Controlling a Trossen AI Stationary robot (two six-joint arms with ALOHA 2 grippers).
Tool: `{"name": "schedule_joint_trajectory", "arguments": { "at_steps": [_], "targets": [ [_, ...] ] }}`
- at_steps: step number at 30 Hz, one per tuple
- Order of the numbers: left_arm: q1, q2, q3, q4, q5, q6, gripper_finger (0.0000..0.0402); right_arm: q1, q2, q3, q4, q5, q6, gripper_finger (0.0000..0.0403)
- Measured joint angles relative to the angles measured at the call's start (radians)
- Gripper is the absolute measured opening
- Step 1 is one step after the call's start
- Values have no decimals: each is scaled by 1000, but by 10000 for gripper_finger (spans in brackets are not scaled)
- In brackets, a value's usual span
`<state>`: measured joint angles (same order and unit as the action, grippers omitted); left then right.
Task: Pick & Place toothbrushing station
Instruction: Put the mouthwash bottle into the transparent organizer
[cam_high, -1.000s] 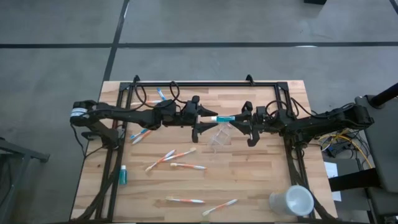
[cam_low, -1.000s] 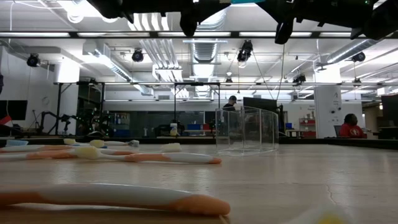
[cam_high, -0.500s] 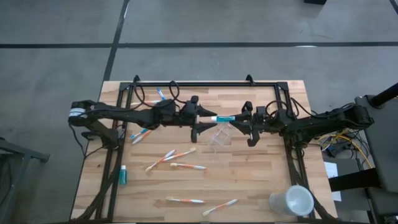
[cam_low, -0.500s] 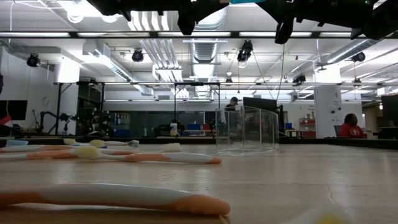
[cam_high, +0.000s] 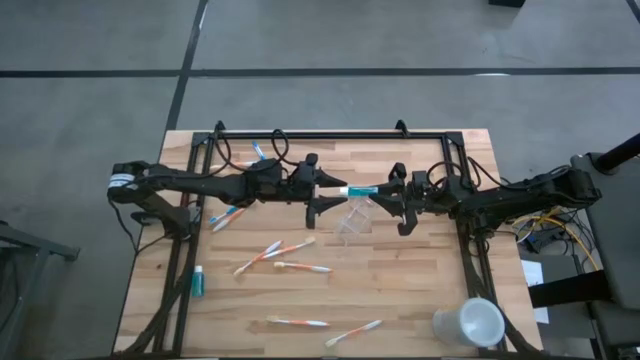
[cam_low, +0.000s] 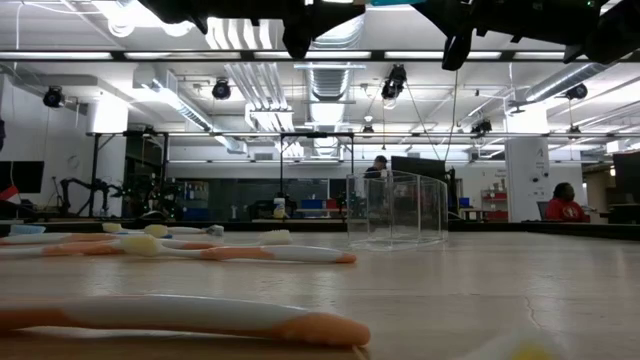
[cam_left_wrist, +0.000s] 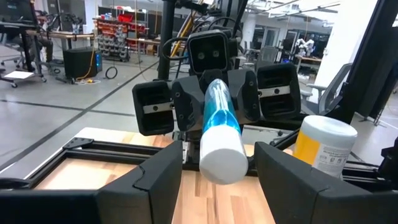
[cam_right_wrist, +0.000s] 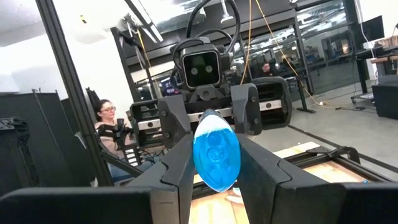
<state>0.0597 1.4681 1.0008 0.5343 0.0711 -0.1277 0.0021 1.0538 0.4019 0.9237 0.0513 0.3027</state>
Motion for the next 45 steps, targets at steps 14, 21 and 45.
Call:
{"name": "schedule_joint_trajectory", "arguments": {
  "at_steps": [14, 21, 45],
  "targets": [
    [1, 0, 0, -3, 0, 1, 143, 0, 0, 0, 0, 0, 0, 96],
    [3, 0, 0, -3, 1, 1, 101, 0, 0, 0, 1, 0, 0, 96],
    [4, 0, -1, -4, 15, -1, 107, 0, 1, 0, 0, 0, 5, 96]
  ]
}}
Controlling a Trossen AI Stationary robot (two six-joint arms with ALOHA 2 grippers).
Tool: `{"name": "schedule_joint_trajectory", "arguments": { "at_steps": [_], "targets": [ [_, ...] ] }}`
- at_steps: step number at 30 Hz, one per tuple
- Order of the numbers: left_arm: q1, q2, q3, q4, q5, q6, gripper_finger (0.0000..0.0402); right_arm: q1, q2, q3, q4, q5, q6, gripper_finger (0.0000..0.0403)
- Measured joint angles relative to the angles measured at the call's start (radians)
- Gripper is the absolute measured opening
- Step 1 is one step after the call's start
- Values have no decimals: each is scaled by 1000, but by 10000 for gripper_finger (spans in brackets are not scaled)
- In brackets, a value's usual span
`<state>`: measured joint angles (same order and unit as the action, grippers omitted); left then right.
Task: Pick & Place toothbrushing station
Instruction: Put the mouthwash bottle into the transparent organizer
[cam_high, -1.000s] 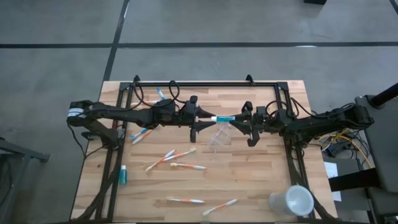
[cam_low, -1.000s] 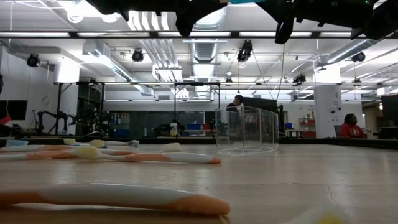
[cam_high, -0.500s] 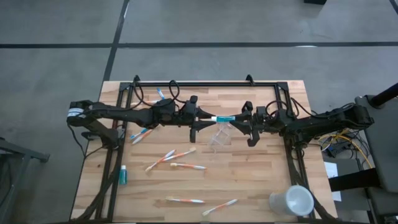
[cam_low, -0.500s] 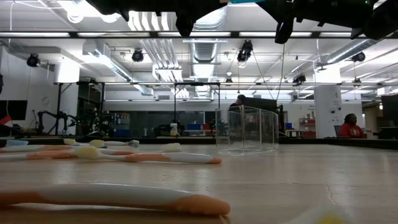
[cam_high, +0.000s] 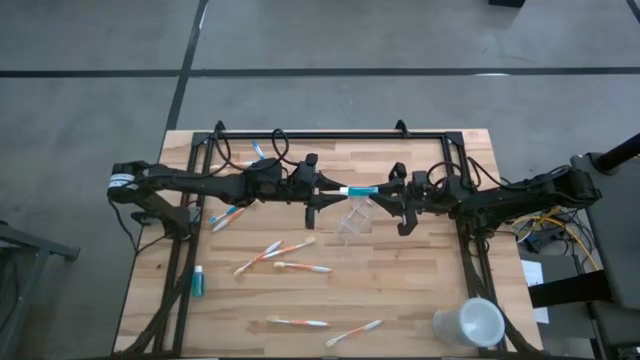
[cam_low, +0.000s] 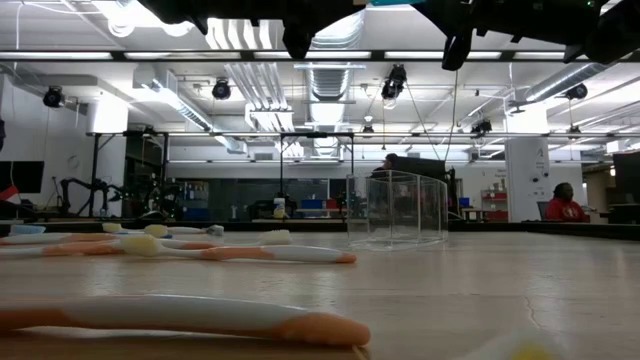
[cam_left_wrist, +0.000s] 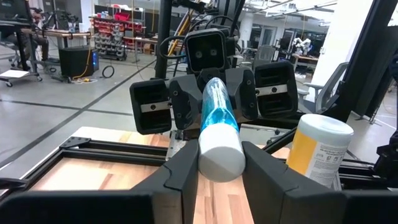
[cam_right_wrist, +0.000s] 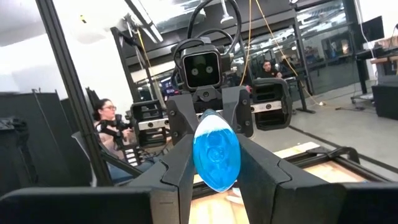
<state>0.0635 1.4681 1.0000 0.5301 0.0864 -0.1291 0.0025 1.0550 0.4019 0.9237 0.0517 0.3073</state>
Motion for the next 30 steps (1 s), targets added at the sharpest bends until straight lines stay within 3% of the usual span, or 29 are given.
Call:
{"name": "schedule_joint_trajectory", "arguments": {
  "at_steps": [5, 20, 30],
  "targets": [
    [0, 0, 0, 0, 0, 0, 108, 0, 0, 0, 0, 1, 33, 106],
    [0, 0, 0, -2, 3, 2, 108, 0, 0, 0, 0, 49, 61, 208],
    [0, 0, 0, -1, 2, 3, 108, 0, 0, 0, 0, 86, 73, 253]
  ]
}}
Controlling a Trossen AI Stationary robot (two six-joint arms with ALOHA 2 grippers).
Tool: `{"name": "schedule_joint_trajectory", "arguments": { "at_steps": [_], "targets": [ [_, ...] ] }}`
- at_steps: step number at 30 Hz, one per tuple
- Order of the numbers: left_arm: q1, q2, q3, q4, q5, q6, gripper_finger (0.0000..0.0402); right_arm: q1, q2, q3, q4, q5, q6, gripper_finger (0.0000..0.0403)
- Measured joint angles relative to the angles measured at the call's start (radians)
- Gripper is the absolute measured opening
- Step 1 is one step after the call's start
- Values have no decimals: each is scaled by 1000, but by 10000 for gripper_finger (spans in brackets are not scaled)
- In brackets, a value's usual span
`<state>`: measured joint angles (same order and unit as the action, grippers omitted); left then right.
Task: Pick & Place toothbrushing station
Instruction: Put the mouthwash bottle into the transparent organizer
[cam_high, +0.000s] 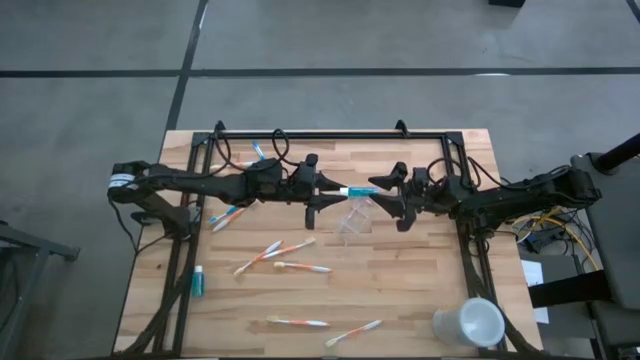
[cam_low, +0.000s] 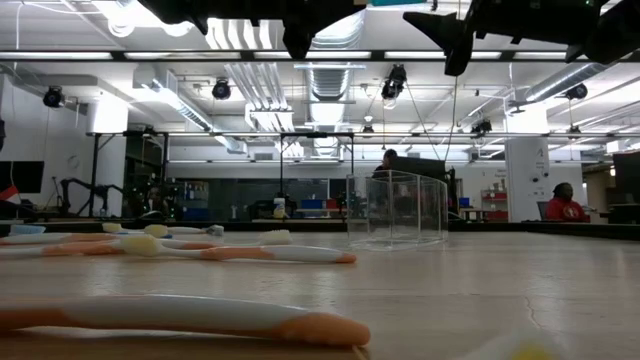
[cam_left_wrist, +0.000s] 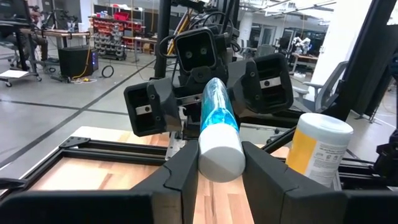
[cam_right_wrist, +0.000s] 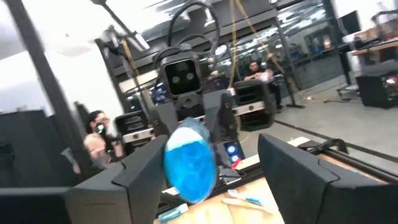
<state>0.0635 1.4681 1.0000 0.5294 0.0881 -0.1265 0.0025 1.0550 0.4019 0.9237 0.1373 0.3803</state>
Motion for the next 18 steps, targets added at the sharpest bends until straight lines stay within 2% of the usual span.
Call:
{"name": "schedule_joint_trajectory", "arguments": {
  "at_steps": [10, 18],
  "targets": [
    [0, 0, 0, 0, 4, 0, 108, 0, 0, 0, 1, 0, -12, 291],
    [1, 0, 0, -19, 3, -1, 108, 0, -1, 0, 97, -7, -79, 289]
  ]
}}
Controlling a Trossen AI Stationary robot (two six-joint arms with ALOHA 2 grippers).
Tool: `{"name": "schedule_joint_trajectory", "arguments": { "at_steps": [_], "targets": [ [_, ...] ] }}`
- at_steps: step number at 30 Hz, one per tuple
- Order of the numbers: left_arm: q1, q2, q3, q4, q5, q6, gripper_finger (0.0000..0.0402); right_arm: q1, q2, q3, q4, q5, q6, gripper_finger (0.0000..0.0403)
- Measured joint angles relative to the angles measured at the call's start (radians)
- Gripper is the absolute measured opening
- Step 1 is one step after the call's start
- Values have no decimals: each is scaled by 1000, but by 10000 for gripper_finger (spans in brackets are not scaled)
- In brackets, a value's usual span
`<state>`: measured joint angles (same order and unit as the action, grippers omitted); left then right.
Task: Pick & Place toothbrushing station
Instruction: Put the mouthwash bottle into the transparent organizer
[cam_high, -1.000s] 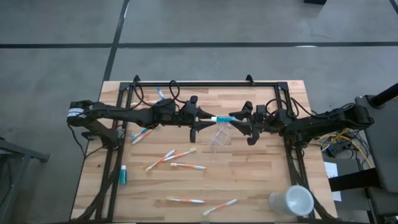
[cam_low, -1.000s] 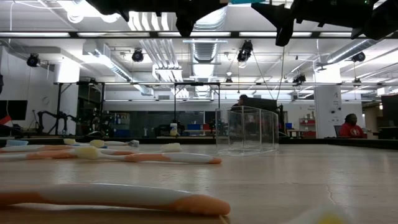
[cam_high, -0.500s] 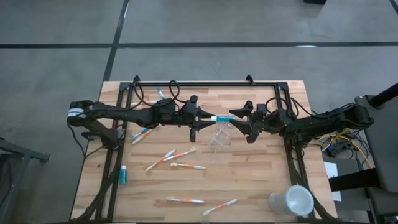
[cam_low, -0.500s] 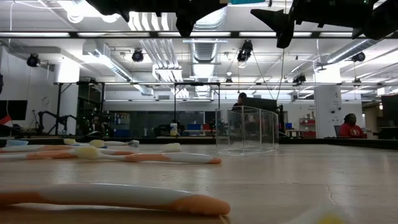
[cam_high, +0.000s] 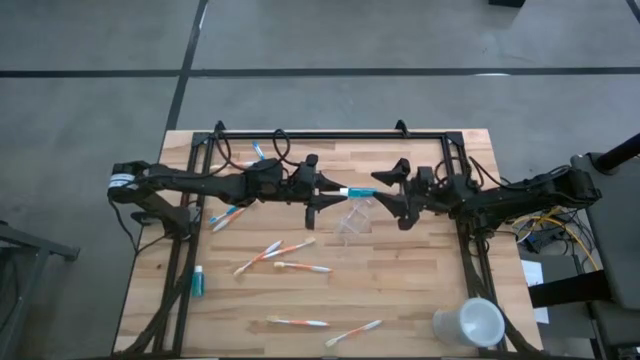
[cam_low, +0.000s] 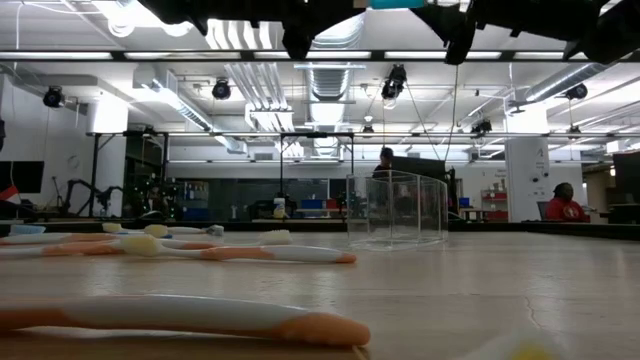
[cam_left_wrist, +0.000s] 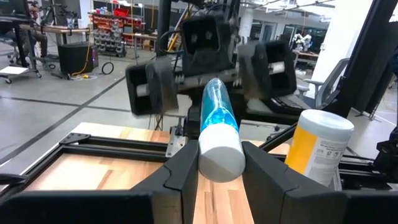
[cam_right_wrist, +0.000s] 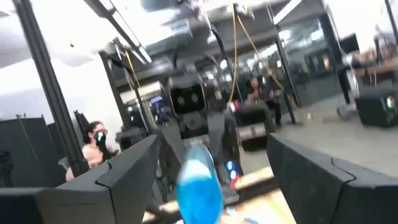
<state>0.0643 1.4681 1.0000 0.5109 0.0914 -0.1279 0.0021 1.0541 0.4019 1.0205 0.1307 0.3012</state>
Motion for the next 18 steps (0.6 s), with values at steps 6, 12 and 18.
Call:
{"name": "schedule_joint_trajectory", "arguments": {
  "at_steps": [6, 12, 18],
  "targets": [
    [0, 0, 0, -72, -1, -10, 108, 0, -6, 0, 66, 3, -32, 284],
    [12, -3, 66, -298, -2, -62, 108, 0, -21, 0, 62, 2, -32, 293],
    [27, -1, 230, -617, -17, -48, 108, 0, -27, 0, 59, 2, -32, 299]
  ]
}}
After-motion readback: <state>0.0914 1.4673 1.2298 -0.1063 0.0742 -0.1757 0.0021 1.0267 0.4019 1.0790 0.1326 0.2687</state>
